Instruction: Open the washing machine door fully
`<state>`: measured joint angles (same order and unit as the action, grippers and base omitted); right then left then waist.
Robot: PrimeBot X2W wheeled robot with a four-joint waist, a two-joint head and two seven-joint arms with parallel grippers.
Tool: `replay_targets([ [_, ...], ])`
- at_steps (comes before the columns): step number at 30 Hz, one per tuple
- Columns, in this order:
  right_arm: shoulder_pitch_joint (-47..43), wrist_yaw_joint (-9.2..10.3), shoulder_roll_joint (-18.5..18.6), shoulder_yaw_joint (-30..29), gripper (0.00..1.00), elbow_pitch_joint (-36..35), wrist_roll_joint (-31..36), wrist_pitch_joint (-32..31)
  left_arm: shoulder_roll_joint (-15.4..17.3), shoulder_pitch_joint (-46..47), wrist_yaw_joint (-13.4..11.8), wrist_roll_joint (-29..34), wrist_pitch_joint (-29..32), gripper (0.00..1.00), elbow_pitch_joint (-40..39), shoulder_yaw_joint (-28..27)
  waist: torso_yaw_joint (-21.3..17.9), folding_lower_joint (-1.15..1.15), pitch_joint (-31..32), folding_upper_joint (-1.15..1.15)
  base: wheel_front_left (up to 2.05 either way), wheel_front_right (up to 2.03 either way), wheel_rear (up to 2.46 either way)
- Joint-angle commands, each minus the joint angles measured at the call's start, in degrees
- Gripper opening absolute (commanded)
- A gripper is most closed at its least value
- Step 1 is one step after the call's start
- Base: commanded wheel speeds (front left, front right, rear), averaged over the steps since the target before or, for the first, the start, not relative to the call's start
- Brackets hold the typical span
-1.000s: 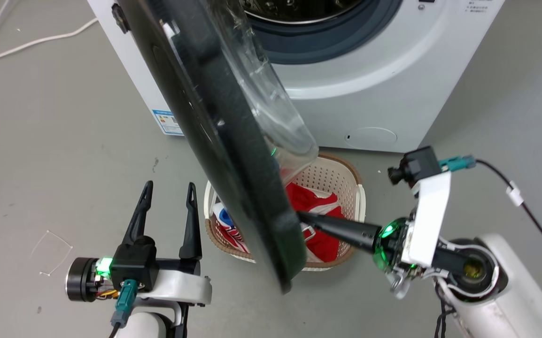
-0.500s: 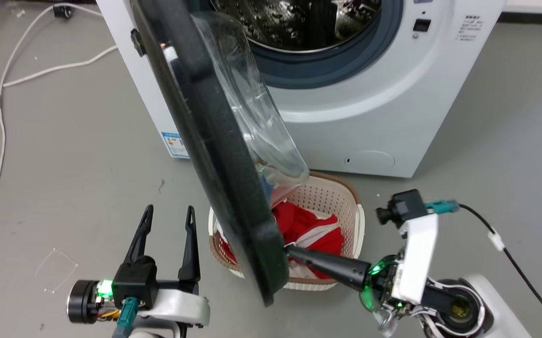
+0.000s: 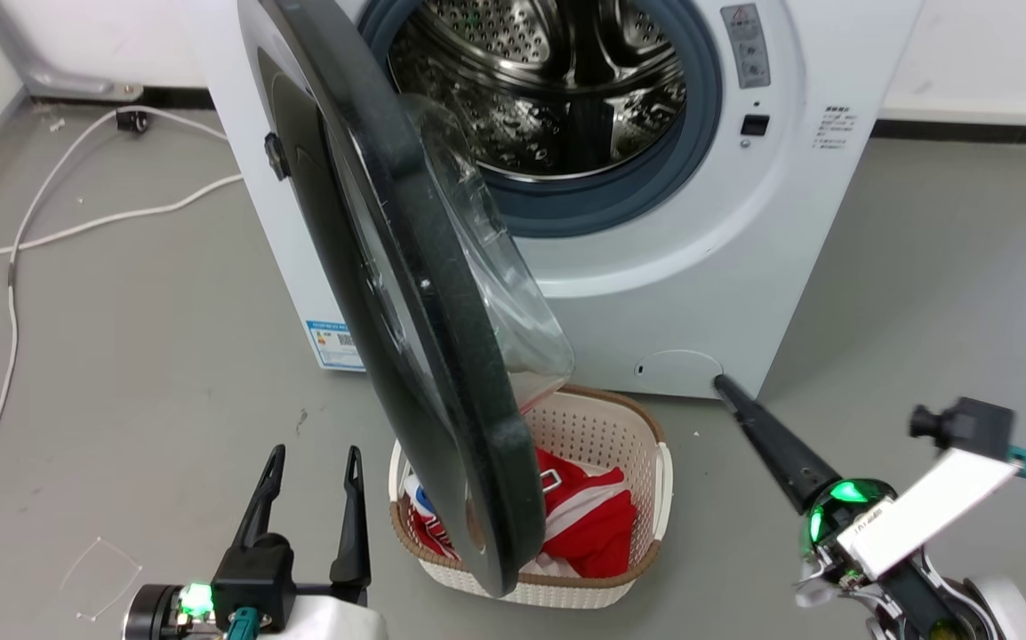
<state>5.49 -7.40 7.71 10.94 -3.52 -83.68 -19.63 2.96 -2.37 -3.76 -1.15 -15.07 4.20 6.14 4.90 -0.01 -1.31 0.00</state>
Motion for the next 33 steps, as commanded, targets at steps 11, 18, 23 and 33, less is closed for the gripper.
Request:
replay_targets([
  [11,-5.0,-0.16,6.5,5.5,0.00,-0.9,34.4,33.8,0.2,-2.2,0.0,0.7,-0.2,1.00,-0.6,-0.6,-1.3,0.01,2.0,0.00,0.00,0.00,0.00],
  [18,-7.5,-0.16,1.6,-4.1,0.00,-1.7,57.6,34.8,0.2,-3.0,-0.3,0.6,-0.2,1.00,-0.8,-0.8,-1.9,0.01,2.5,0.00,0.00,0.00,0.00],
  [23,-10.2,-0.13,-1.2,-7.9,0.00,-3.8,72.5,34.8,0.2,-3.1,-0.3,0.6,-0.2,1.00,-0.8,-0.8,-2.1,0.01,2.8,0.00,0.00,0.00,0.00],
  [33,-15.7,-0.09,-4.6,-13.3,0.00,-2.3,81.7,34.8,0.1,-3.4,-0.3,0.7,-0.2,1.00,-0.7,-0.5,-2.2,0.01,3.3,0.00,0.00,0.00,0.00],
])
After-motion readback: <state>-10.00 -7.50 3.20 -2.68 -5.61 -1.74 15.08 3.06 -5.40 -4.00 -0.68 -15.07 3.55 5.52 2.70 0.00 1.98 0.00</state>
